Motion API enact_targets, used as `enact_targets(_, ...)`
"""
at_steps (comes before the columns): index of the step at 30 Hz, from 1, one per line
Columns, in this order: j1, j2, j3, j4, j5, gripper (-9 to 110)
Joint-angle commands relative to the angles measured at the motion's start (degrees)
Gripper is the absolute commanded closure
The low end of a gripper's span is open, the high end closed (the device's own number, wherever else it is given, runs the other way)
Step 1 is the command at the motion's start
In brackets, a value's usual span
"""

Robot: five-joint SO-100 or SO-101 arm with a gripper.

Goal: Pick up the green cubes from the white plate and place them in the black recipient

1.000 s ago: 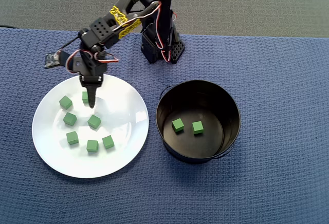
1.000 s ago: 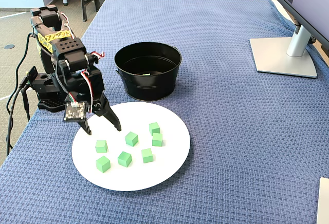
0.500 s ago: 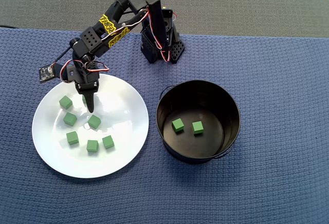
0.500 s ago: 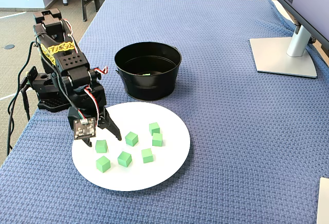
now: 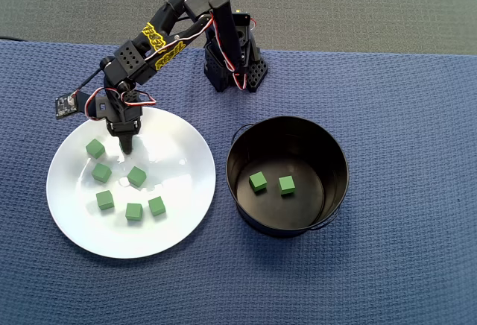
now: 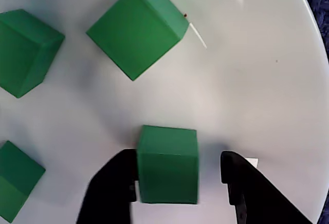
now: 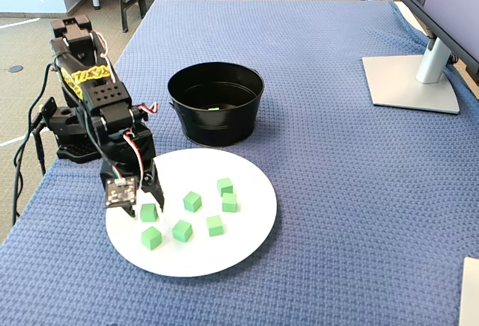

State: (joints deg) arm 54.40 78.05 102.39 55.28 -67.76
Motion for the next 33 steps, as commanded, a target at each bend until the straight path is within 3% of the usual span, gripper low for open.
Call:
enact_targets(1, -0.97, 0.79, -2.99, -0.79, 2.11, 102)
enact_targets(7, -1.49, 3.16, -3.78, 1.23, 8.09, 102)
enact_targets(20, -16.08, 20.04, -20.04, 23.82, 43.24, 102)
enact_targets(33, -52.12, 29.79, -25.93, 34.89, 70.49, 102)
